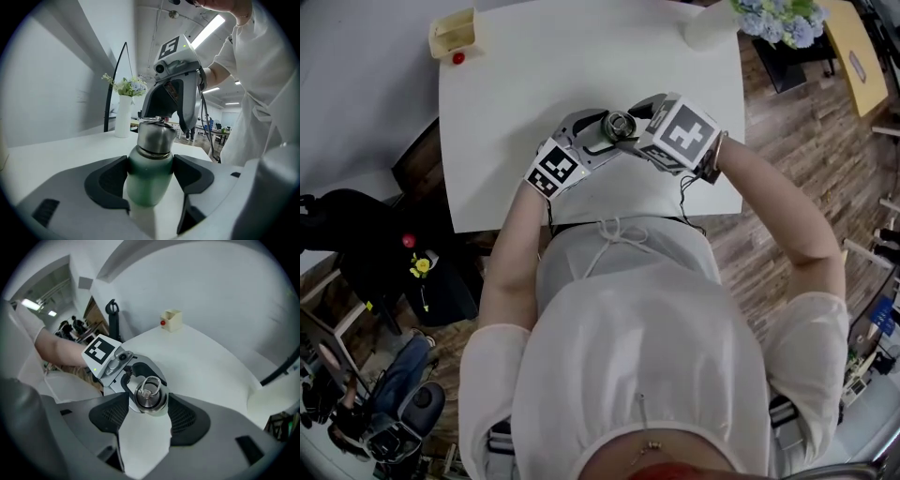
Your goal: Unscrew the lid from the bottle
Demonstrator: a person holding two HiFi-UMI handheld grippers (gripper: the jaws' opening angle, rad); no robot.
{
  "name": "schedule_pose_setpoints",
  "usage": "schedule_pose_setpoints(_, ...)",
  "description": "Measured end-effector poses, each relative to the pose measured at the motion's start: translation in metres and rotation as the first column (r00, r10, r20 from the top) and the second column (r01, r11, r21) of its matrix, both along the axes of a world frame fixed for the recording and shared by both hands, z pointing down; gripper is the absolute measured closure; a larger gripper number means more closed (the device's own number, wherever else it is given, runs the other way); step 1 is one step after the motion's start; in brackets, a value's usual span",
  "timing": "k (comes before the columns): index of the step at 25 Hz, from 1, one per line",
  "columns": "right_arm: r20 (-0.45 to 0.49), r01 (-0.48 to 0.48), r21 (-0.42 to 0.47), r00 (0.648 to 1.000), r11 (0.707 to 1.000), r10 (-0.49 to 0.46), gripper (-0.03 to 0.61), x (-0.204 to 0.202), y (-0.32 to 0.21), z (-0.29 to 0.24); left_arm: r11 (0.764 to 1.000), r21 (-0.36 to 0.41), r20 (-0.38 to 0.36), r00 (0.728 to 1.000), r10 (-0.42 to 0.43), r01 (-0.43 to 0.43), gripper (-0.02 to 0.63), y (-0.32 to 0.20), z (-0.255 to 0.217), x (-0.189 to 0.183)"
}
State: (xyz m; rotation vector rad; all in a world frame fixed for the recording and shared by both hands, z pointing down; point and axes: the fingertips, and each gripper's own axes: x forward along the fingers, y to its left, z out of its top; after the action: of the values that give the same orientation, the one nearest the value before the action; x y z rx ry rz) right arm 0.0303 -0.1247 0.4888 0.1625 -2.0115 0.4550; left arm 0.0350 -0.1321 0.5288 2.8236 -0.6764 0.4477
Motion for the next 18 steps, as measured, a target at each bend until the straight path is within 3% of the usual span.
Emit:
schedule_pose_setpoints(4, 0.023, -0.135, -0.011, 0.991, 0.991, 0.135, 0.326, -0.0023, -0.0002, 0.0056, 1.000, -0.002, -0.003, 1.000, 0.003, -0.003, 0.285, 0.0002, -0.0005, 0.0004)
schedule_pose_setpoints(10, 0.039, -0.157, 0.022, 0.987, 0.987, 0.156, 0.339, -0.0014, -0.0032, 0.0066, 1.000, -0.009, -0.014, 1.000, -0.001, 0.000, 0.285, -0.0006, -0.0006, 0.0013)
schedule_pose_setpoints(14, 0.034, -0.075, 0.027, 0.997, 0.997, 0.074, 0.339, -0.0004, 0.0007, 0.0037, 1.000, -0.013, -0.015, 1.000, 0.001, -0.001, 0.285, 0.0009, -0.0001, 0.0023)
schedule_pose_setpoints(18, 0.005, 0.119, 0.047, 0.993, 0.992, -0.119, 0.339, 0.0008, -0.0010, 0.0075, 1.000, -0.002, -0.014, 1.000, 0.004, -0.004, 0.285, -0.0004, -0.0003, 0.0021)
